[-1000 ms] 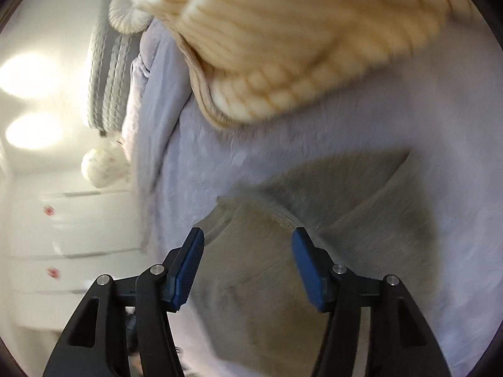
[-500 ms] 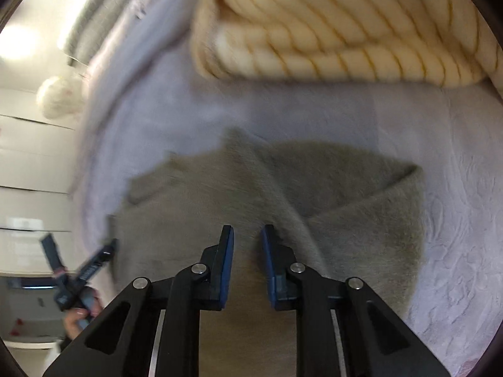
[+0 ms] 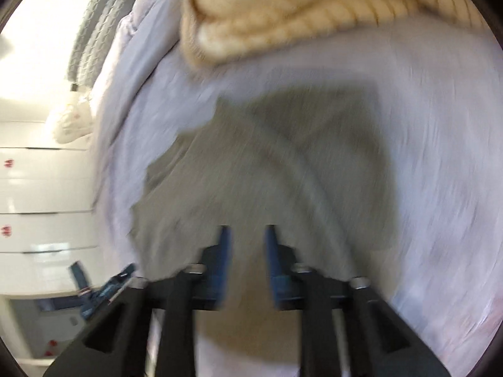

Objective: Fold small clothes

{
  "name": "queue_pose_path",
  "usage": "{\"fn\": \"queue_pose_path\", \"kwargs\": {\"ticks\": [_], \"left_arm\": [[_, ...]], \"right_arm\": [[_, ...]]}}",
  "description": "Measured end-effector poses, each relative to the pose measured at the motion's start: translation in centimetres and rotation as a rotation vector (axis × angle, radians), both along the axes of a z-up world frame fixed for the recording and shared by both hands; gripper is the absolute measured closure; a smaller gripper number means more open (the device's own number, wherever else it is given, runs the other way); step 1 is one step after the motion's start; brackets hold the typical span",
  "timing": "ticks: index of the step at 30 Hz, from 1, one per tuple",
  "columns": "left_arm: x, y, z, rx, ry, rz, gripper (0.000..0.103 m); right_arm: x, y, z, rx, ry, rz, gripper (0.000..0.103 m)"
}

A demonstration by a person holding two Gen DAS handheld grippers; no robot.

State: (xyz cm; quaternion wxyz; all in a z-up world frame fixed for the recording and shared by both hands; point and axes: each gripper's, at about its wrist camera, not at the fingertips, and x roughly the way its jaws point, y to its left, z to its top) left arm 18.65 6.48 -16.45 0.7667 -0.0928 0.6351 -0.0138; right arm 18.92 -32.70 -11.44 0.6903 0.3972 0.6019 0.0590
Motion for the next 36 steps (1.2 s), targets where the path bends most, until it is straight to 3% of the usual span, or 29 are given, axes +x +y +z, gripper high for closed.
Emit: {"fn": "queue_pose_path", "kwargs": {"ticks": [3,7,11,13,14,15,17,20,22,25,28,32,36], "left_arm": [[-3.4,0.6,-0.5,-0.084,0.058,0.027,0.027],[-7.3,0.4,-1.2,-0.140,0.082,0.029,0.027],[-8.9,-0.1,-2.3,-0.188,0.097,0.020,0.027],[-9.0,-0.5,-2.6,-0.197,0.091,0.014,0.037],[-8.9,-0.8,-3.0,-0.216,0.097,0.007,0.055],[-8.9,-0.9,-3.1,-0.226,0.105,0.004,0.071],[-8.4,-1.2,-3.3,-0.242,0.101,-0.009,0.088],[-8.2,-2.0,-1.9,-0.235,0.058,-0.049,0.088],[-8.7,-2.1,-1.2,-0.232,0.032,-0.073,0.088],[-9.5,-2.0,-2.0,-0.212,0.045,-0.073,0.088],[-10.2,-2.0,-4.5,-0.194,0.075,-0.070,0.088],[-10.7,-1.3,-4.0,-0.205,0.071,-0.061,0.088],[-11.3,-0.1,-2.0,-0.167,0.062,-0.065,0.088]], "right_arm": [[-3.8,2.8,-1.2,0.087,0.063,0.027,0.041],[-9.1,3.7,-3.6,0.164,0.178,-0.036,0.041],[-11.9,1.4,-4.6,0.136,0.170,-0.235,0.041],[-12.2,-0.3,-4.8,0.133,0.140,-0.357,0.045],[-12.1,-0.6,-5.0,0.139,0.138,-0.384,0.061],[-11.6,-0.8,-5.3,0.134,0.153,-0.389,0.092],[-10.4,-0.7,-4.6,0.059,0.171,-0.316,0.095],[-8.3,0.6,-1.6,-0.125,0.103,-0.108,0.095],[-8.1,1.0,-0.9,-0.185,0.094,-0.044,0.095],[-8.8,0.3,-3.0,-0.222,0.149,-0.026,0.095],[-9.5,-0.6,-4.9,-0.188,0.170,-0.036,0.095],[-10.8,-2.1,-3.4,-0.180,0.176,-0.036,0.094],[-11.2,-2.3,-0.5,-0.205,0.146,-0.063,0.093]]}}
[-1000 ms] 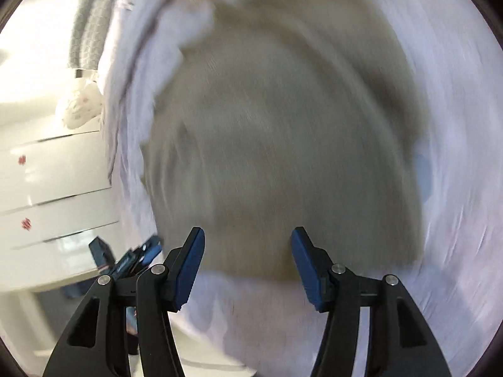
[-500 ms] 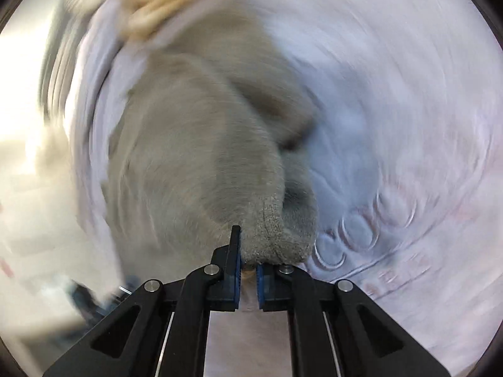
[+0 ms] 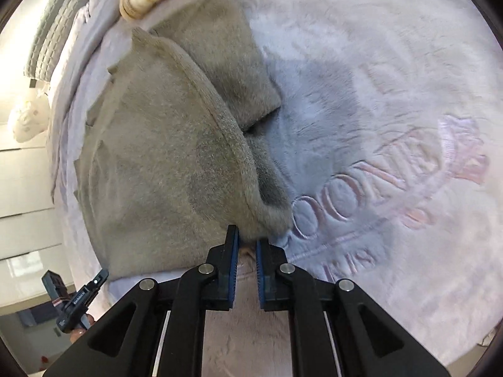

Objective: Fold small clothes

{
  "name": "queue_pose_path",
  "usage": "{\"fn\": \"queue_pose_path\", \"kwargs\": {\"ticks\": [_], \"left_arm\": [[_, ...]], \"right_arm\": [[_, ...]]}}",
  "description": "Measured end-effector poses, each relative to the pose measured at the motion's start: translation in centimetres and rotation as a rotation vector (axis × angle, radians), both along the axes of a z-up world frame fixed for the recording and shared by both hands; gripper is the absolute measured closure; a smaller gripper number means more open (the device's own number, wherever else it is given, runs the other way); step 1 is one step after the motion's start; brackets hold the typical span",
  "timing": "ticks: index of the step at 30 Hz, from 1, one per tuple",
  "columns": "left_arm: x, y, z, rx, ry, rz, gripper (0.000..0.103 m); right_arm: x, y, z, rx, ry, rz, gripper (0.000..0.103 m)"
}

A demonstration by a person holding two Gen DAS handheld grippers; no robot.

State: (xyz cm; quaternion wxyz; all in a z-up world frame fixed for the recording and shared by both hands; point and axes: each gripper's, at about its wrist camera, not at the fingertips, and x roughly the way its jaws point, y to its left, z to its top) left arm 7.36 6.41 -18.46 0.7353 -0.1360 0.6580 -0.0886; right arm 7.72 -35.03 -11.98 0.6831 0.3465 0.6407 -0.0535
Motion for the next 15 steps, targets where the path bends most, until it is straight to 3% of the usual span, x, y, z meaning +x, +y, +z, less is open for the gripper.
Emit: {"fn": "queue_pose_path", "kwargs": {"ticks": [3,6,11,15], "left_arm": [[0.3,0.8,2.3,0.040,-0.060,-0.001,0.088],[2.3,0.8,3.7,0.024,-0.118,0.010,0.088],[7.0,-1.8,3.1,0.054,-0.156,-0.003,0.088],[9.4,-3.1,0.7,0.094,-0.120,0.011,0.088]], "right_arm": [[0.6,0.4,2.3,-0.051,-0.068,0.014,0.093],[2.4,1.5,3.9,-0.111,-0.123,0.056,0.093],[6.2,3.4,4.8,-0.162,-0.175,0.110,0.093],[8.7,3.7,3.5,-0.187,-0.149,0.135,0.093]]}}
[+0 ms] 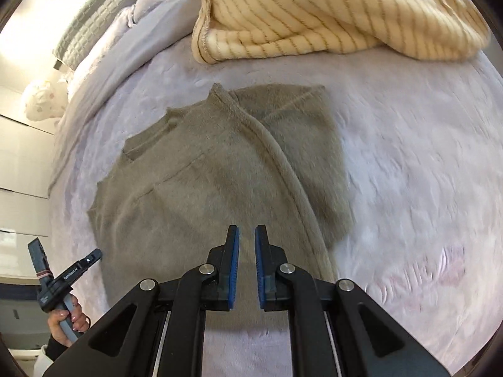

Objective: Fold small clothes

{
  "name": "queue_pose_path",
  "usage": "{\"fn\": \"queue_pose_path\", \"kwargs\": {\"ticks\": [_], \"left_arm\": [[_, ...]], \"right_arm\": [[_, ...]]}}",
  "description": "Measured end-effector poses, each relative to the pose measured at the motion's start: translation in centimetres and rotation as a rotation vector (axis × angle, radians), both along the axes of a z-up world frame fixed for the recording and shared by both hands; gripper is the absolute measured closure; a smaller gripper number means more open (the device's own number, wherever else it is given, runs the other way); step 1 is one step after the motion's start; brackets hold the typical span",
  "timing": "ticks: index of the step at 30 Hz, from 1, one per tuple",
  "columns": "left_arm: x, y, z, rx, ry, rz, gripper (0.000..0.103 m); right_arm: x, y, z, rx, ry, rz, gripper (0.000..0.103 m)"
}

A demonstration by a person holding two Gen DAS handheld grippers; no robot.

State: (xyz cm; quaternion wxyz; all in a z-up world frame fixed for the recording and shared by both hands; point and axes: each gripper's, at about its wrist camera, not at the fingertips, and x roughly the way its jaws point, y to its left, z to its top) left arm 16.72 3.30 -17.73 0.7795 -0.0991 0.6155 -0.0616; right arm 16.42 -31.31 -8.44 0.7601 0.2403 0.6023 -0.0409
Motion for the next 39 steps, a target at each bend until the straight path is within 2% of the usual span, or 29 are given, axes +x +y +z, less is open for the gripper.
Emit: {"fn": "queue_pose_path", "kwargs": {"ticks": [3,7,9,19,25,39], "left_arm": [[0.6,0.0,-2.1,0.013,0.038,0.025,0.088],[0.9,-0.5,-2.4,0.030,0.031,0.022,0.088],[1.1,-1.2,-2.5,0.059,0.020,-0.001,0.088],[0.3,-1.2,-1.4,0.094,0.011,-0.036,0.088],[-1.1,-1.1,-0.7,0.104,0.010,-0.058,0.088],[-4.5,-0.5,-0.3,0.094,0.037,-0.098,0.088]], "right_arm": [[1.2,0.4,-1.8,-0.018,0.039,0.022,0.093],[1.3,0.2,-5.2,-0.065,0.115,0.049,0.094],[1.2,-0.1,-5.8,-0.061,0.104,0.061,0.097],[-0.1,1.9,-3.2,-0.179,0.104,0.105,0.096],[-2.1,4.0,-3.2,-0.170,0.120,0.132,0.096],[-4.3,6.0,-3.4,-0.130,0.150,0.135,0.095]]}}
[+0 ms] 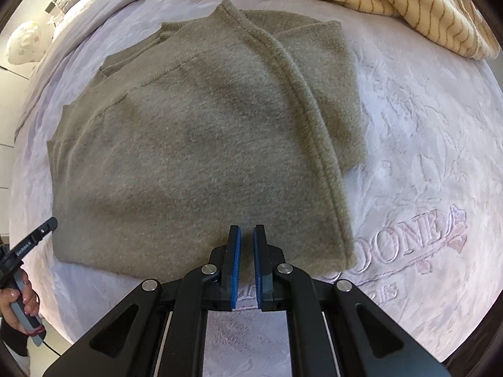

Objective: Fold small clothes

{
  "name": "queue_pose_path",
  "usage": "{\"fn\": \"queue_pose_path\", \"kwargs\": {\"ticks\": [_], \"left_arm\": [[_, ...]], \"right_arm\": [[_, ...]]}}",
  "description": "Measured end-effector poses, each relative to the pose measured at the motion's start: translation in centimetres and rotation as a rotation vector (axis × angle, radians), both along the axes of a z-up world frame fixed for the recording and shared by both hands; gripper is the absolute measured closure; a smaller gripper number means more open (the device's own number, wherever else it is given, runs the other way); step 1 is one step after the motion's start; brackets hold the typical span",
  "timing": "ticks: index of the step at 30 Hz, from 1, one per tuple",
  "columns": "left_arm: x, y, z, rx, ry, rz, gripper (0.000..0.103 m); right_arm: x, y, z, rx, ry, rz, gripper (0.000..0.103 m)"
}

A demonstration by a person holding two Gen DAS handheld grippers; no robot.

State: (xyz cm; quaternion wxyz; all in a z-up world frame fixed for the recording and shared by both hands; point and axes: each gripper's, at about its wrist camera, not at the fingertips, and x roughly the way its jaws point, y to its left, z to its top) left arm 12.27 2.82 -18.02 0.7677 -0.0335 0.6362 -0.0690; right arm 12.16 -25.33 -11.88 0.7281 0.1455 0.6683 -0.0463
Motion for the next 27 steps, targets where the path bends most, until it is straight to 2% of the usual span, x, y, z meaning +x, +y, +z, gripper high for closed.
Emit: {"fn": "queue_pose_path", "kwargs": {"ticks": [9,15,27], "left_arm": [[-2.5,0.5,-1.6,-0.014,0.031,-0.036,0.088],[-3.2,1.6,-1.3,-0.046,0.046,-0.026,0.088],[-4.7,4.8,0.7,-0.064,0.042,-0.047,0.088]], "right_arm": [[-0.8,-0.7,-1.4,0.028,0.046,-0.059,0.093],[-1.7,-0.3,-0.8,0.016,0.056,-0.091,0.092],[-4.1,3.5,0.3,0.085,0.043,-0.127,0.092]]}}
